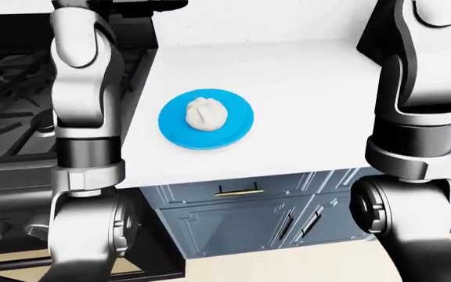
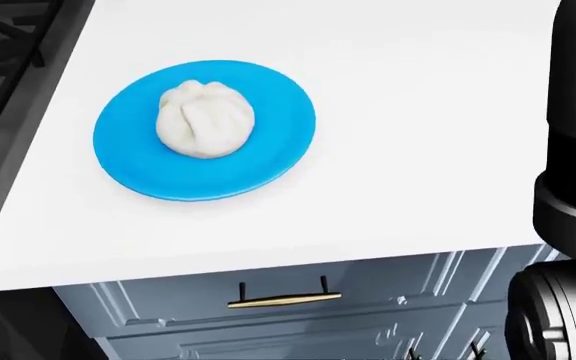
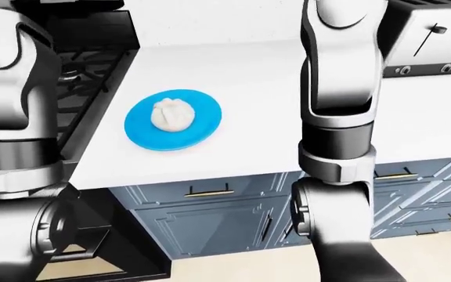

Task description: Pick the dumpling from the pan and place it on the plate.

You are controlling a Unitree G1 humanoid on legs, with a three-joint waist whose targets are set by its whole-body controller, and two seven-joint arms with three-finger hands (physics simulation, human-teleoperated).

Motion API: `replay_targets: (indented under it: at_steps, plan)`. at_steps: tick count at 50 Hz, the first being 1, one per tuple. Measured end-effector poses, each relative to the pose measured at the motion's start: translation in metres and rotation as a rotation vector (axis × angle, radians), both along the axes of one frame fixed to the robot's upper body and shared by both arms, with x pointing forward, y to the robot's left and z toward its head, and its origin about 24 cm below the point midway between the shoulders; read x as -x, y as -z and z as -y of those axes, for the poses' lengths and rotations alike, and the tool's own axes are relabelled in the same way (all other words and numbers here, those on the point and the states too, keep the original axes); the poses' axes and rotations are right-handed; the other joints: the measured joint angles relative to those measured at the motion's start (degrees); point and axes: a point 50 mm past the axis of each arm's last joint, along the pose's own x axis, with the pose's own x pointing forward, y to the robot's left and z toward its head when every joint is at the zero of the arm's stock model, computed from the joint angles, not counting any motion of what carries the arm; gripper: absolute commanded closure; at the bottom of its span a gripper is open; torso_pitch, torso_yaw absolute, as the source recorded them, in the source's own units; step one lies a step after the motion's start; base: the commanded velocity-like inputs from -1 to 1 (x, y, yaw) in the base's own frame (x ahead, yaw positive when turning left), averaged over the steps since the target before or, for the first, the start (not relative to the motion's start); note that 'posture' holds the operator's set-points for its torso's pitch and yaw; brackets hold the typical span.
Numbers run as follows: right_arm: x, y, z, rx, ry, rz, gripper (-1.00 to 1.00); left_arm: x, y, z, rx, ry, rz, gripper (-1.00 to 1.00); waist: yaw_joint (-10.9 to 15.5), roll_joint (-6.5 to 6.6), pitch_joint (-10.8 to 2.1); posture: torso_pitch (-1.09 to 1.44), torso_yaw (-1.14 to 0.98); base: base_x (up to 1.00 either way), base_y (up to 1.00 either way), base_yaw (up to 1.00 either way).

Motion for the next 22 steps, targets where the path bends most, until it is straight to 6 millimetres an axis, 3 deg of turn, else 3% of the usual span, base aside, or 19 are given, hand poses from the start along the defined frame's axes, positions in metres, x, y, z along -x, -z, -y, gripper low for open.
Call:
replay_targets:
  at_steps: [9, 22]
  plan:
    - [0.012, -0.018, -0.001, 0.006, -0.011, 0.094, -1.00, 0.008, -0.010, 0.000, 0.004, 0.004, 0.071, -1.00, 0.0, -0.04, 0.15, 0.00, 0.00, 0.00, 0.00, 0.00]
    - [0.017, -0.027, 0.001, -0.002, -0.007, 0.141, -1.00, 0.013, -0.022, -0.005, 0.024, -0.016, 0.127, -1.00, 0.0, -0.09, 0.47, 0.00, 0.00, 0.00, 0.00, 0.00]
